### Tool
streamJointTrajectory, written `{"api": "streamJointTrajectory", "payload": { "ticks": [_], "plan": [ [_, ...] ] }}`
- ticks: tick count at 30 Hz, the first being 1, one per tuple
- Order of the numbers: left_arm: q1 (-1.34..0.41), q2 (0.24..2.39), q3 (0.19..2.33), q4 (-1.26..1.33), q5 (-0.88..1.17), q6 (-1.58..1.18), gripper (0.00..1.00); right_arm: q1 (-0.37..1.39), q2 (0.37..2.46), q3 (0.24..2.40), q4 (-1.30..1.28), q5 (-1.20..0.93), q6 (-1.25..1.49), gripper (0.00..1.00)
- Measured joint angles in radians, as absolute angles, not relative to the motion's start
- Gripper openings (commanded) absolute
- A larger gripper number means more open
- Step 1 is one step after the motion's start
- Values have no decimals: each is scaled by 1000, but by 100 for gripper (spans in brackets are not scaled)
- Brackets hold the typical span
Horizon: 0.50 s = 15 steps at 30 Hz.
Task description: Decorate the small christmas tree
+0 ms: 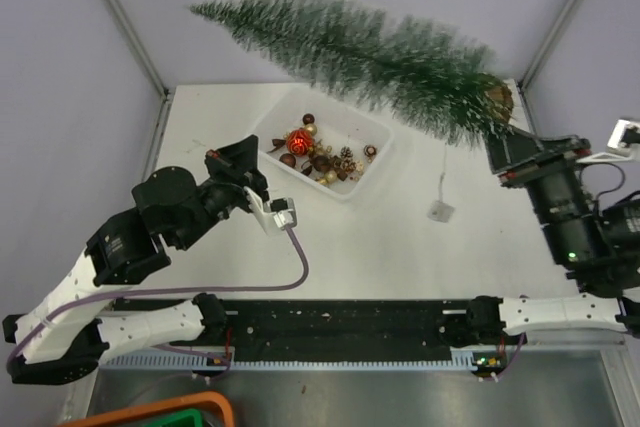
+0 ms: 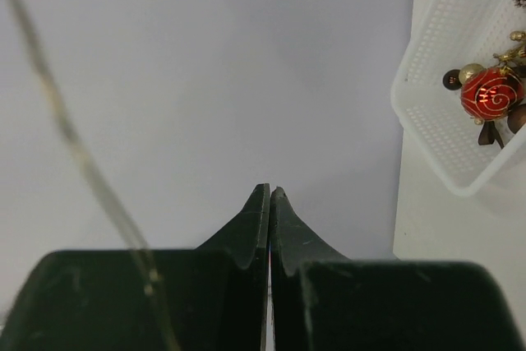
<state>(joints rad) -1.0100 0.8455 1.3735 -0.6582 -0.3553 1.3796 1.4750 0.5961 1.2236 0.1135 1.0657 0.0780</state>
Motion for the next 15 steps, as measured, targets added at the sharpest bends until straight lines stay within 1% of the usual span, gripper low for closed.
{"api": "streamJointTrajectory", "payload": {
  "ticks": [6, 9, 12, 15],
  "plan": [
    [-1090, 824, 1374, -727, -368, 1406, 0, 1468, 789, 1148, 551, 1275, -389, 0],
    [-1145, 820, 1374, -738, -395, 1422, 0, 1430, 871, 1148, 694, 1332, -569, 0],
    [-1175, 821, 1380, -733, -419, 1449, 0, 1388, 919, 1142, 708, 1365, -654, 0],
    [-1179, 833, 1406, -699, -432, 1478, 0, 1354, 923, 1131, 572, 1384, -632, 0]
  ]
}}
